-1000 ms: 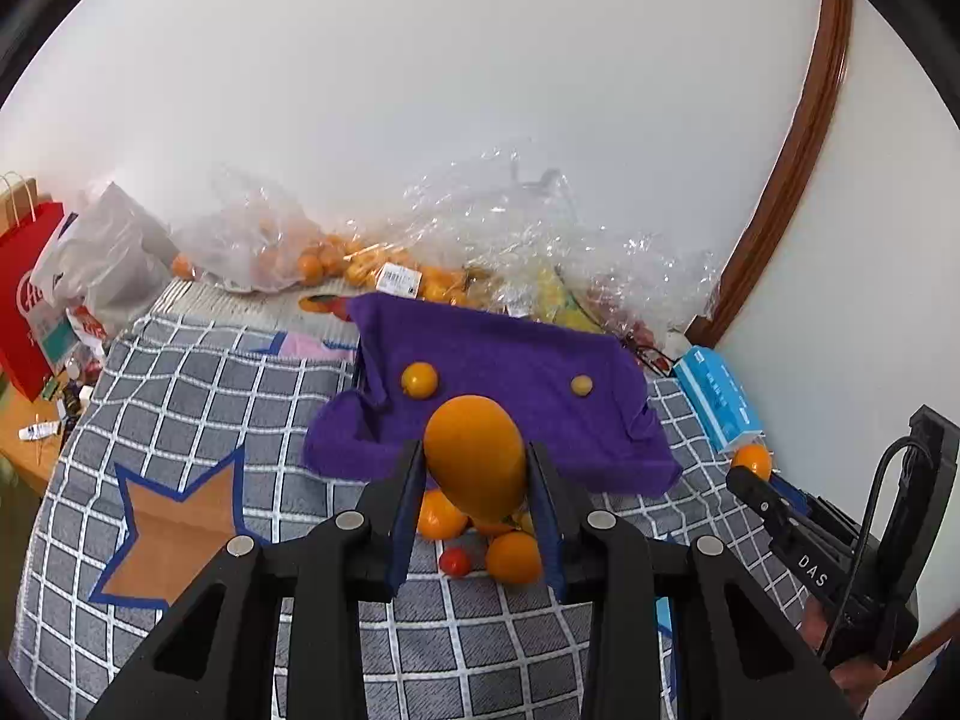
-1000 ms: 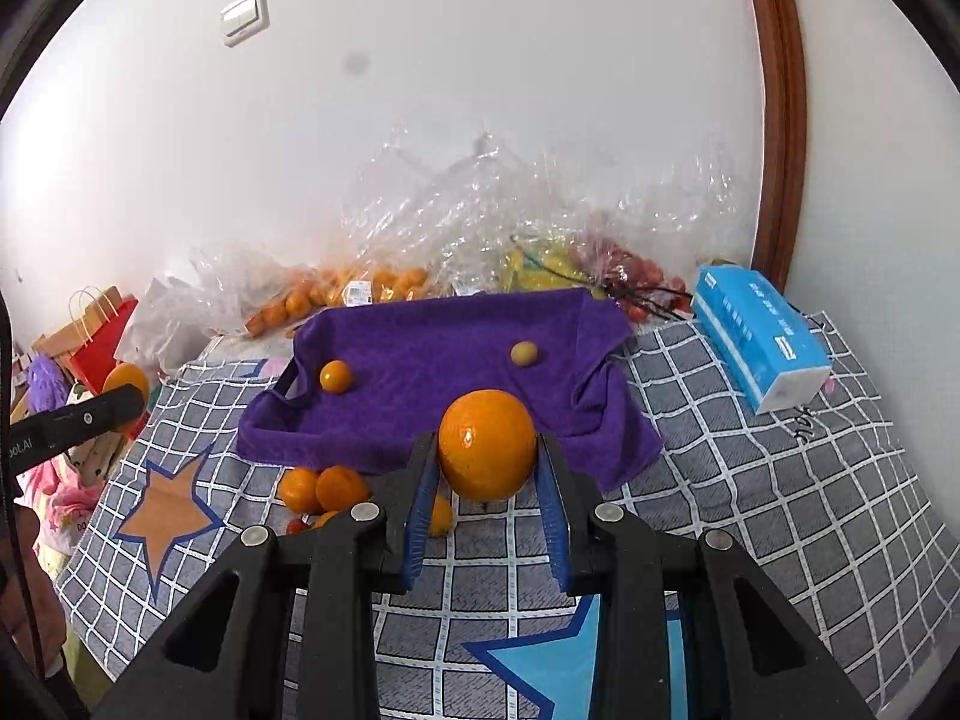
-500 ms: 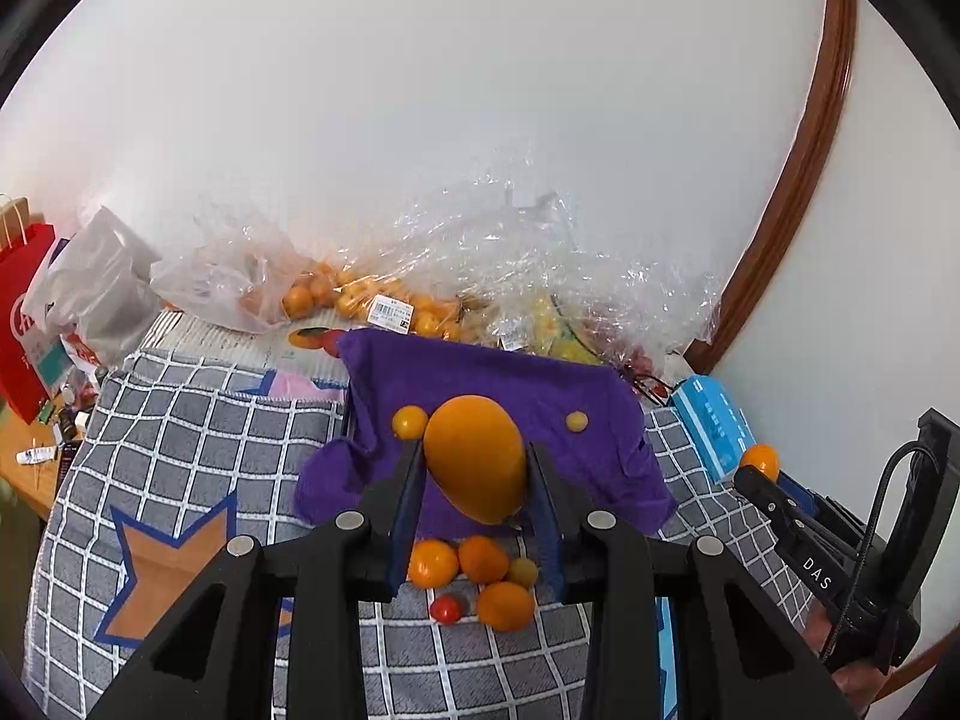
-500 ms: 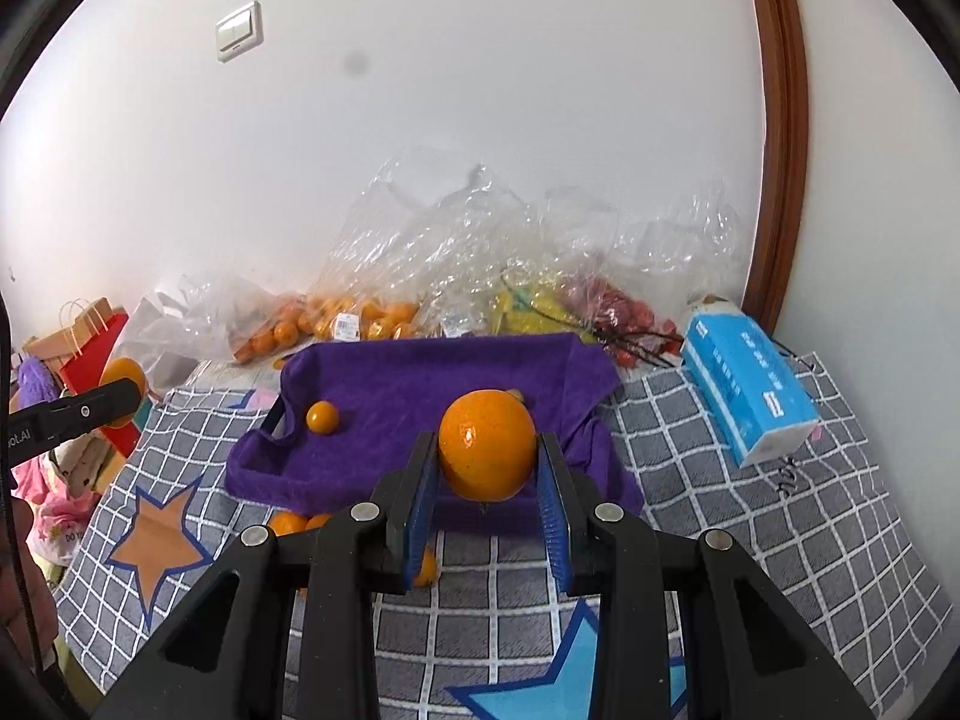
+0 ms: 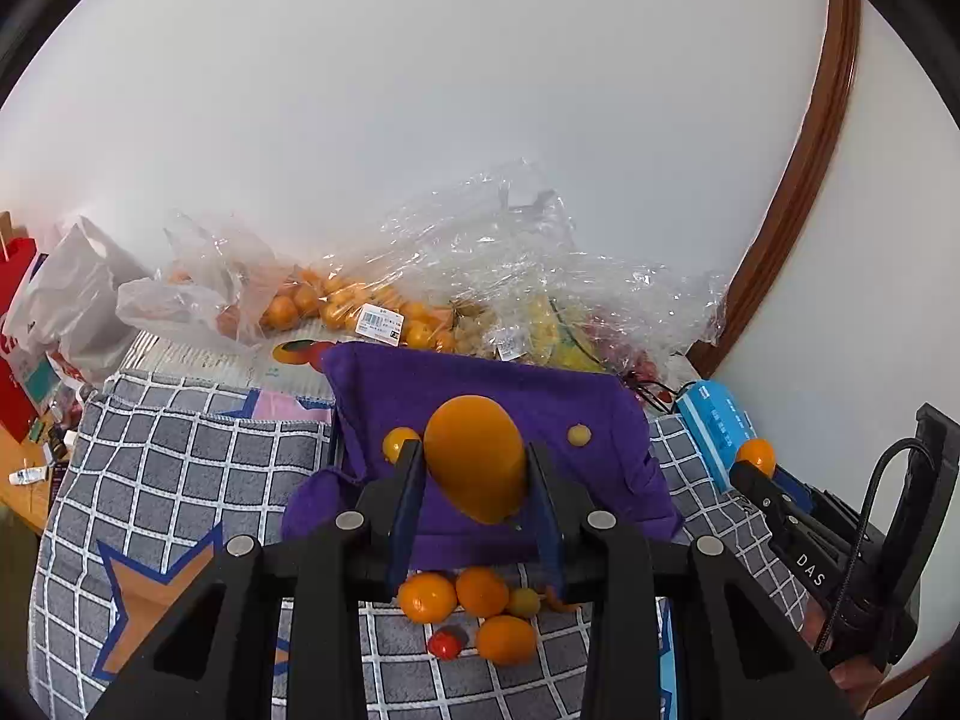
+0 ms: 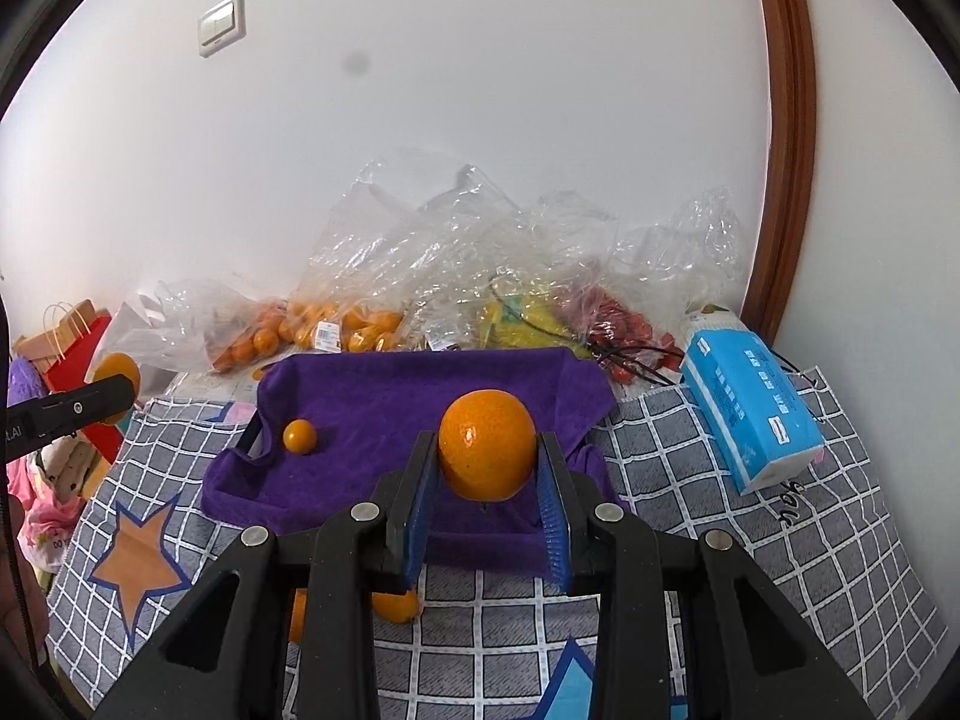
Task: Organize fruits
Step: 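Carry both held oranges over the purple towel and lower them onto it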
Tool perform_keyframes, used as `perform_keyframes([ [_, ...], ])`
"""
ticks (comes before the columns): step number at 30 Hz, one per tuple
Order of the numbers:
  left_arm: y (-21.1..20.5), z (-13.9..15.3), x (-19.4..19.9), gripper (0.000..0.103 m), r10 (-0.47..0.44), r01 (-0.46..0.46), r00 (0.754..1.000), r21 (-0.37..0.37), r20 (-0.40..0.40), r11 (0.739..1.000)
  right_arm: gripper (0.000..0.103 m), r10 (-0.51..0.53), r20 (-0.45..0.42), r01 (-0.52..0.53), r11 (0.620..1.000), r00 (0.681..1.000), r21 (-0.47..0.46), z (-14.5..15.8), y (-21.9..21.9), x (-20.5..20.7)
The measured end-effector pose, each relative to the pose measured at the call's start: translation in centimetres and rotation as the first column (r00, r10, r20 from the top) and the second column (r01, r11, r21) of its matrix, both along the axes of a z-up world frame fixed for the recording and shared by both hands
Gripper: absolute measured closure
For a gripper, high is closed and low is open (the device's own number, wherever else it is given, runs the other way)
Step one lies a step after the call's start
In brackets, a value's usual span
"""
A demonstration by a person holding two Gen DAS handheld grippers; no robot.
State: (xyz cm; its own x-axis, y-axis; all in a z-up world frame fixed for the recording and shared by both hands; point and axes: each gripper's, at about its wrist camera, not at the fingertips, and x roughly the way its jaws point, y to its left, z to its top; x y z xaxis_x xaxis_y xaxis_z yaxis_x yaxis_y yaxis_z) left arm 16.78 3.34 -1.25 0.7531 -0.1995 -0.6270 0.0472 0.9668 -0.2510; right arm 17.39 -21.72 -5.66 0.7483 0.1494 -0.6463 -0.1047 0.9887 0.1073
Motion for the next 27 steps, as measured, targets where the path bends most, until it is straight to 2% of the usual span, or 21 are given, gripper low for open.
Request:
perform_keyframes([
  [13,0.0,-1.5,3.4,0.071,-0.012,0.012,0.999,0.004,-0.039,1.0,0.071,-0.004,-0.015,0.003,1.0,1.0,-0.012,-1.4,0.0,3.1],
  [27,2.0,-5.1,6.7,0.071,0.005,-0.01,0.991,-0.039,-0.132,0.999,0.071,-0.006,-0.073,0.005,1.0,0.997,-0.025,-4.7,0.2,6.9],
])
